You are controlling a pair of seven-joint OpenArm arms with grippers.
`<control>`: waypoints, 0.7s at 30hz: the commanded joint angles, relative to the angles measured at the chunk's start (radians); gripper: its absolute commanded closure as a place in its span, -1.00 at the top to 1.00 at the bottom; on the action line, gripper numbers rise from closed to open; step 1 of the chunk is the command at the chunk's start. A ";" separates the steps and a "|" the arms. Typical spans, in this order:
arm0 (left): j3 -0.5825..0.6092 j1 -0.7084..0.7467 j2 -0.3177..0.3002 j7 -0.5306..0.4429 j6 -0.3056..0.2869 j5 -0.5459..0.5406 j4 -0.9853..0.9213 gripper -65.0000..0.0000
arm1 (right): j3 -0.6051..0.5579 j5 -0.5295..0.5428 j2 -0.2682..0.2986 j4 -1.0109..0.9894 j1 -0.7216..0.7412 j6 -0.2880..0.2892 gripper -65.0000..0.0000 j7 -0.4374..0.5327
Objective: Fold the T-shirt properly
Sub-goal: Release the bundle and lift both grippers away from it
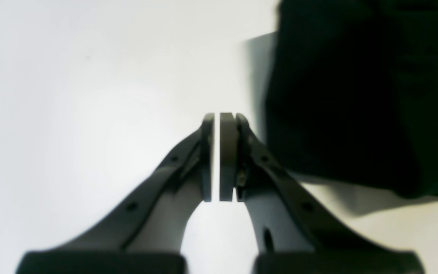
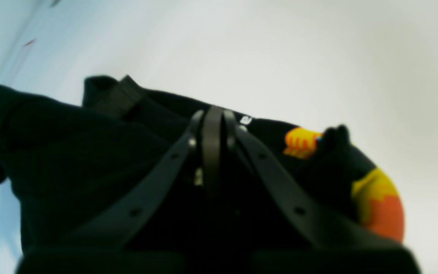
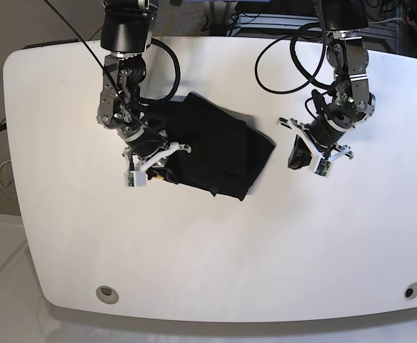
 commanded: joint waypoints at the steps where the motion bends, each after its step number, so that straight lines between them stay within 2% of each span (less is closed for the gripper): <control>1: 0.000 -0.024 -0.007 -0.022 -0.005 -0.004 0.016 -1.00 | 0.017 -0.009 0.006 0.060 -0.011 -0.039 -1.00 -0.009; 9: 0.024 -0.028 -0.009 -0.022 -0.007 0.033 0.016 -1.00 | 0.092 -0.009 0.005 0.133 -0.081 -0.096 -1.00 -0.011; 13: 0.072 -0.028 -0.024 -0.022 -0.007 0.050 0.016 -1.00 | 0.135 -0.011 -0.041 0.187 -0.140 -0.168 -1.00 -0.011; 21: 0.121 -0.028 -0.027 -0.022 -0.003 0.051 0.016 -1.00 | 0.152 -0.011 -0.098 0.279 -0.205 -0.247 -1.00 -0.012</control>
